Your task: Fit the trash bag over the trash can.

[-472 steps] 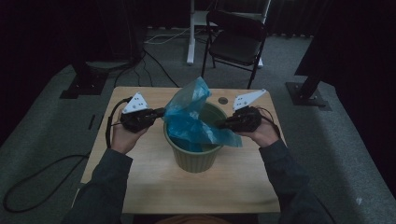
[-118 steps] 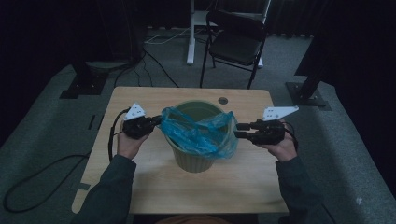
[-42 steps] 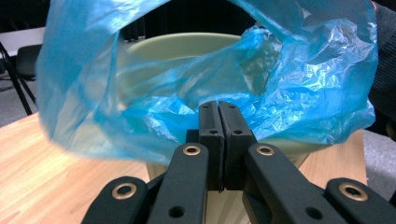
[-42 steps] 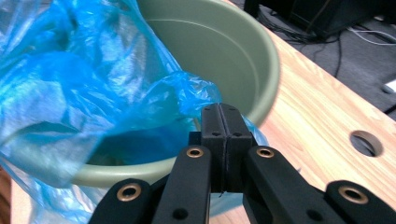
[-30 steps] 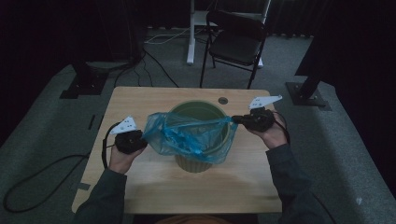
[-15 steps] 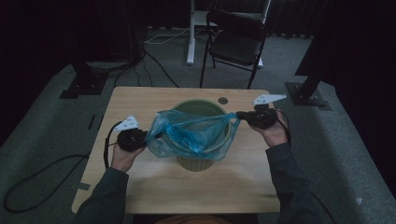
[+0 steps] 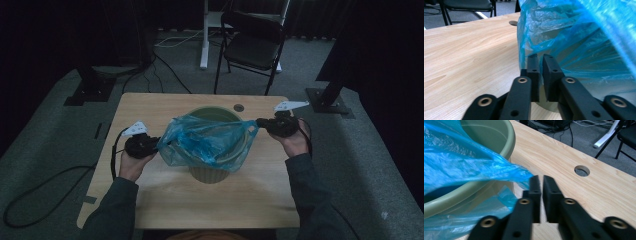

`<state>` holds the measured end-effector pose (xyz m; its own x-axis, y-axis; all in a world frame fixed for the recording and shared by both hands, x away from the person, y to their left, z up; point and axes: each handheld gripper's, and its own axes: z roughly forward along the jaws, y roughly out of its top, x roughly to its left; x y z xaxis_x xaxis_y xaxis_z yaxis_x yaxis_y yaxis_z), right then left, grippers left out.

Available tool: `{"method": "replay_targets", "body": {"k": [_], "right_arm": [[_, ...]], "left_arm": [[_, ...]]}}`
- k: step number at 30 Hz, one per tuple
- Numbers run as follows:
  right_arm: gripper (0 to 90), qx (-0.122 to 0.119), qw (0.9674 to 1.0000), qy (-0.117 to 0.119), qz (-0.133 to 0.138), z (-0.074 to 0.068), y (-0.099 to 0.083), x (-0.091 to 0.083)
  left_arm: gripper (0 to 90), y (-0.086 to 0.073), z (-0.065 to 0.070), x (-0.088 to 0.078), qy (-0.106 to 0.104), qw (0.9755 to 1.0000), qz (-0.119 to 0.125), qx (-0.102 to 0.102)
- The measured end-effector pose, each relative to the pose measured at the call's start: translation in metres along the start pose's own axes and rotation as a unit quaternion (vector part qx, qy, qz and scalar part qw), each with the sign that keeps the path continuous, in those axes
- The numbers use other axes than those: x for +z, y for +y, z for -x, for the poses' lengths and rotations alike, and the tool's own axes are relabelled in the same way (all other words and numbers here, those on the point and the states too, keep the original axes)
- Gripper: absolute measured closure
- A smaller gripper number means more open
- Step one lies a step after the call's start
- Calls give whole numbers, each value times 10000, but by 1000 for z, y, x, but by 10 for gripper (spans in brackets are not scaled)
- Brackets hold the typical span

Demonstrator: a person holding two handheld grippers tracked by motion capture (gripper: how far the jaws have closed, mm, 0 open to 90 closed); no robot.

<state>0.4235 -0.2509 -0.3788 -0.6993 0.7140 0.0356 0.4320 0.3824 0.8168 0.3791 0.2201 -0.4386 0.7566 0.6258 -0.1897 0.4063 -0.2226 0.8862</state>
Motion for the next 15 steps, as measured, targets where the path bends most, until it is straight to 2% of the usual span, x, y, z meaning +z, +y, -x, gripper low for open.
{"method": "replay_targets", "body": {"k": [4,5,7,9,10,15], "right_arm": [[752,-50,9999,119,15,-1,0,-3],[714,-129,9997,177,50,-4,1,-7],[690,-177,9996,214,78,-6,2,-10],[690,-192,9995,250,93,-7,2,-12],[684,-192,9995,250,93,-7,2,-12],[665,-302,9987,357,198,-17,8,-22]], "left_arm": [[755,1,1,-4,35,10000,6,22],[699,2,0,-7,16,10000,15,7],[682,2,-2,-11,13,10000,90,-36],[672,2,-2,-11,13,10000,90,-36],[672,3,-3,-17,8,9998,202,-76],[640,7,-1,-27,69,9996,289,-30]]}}
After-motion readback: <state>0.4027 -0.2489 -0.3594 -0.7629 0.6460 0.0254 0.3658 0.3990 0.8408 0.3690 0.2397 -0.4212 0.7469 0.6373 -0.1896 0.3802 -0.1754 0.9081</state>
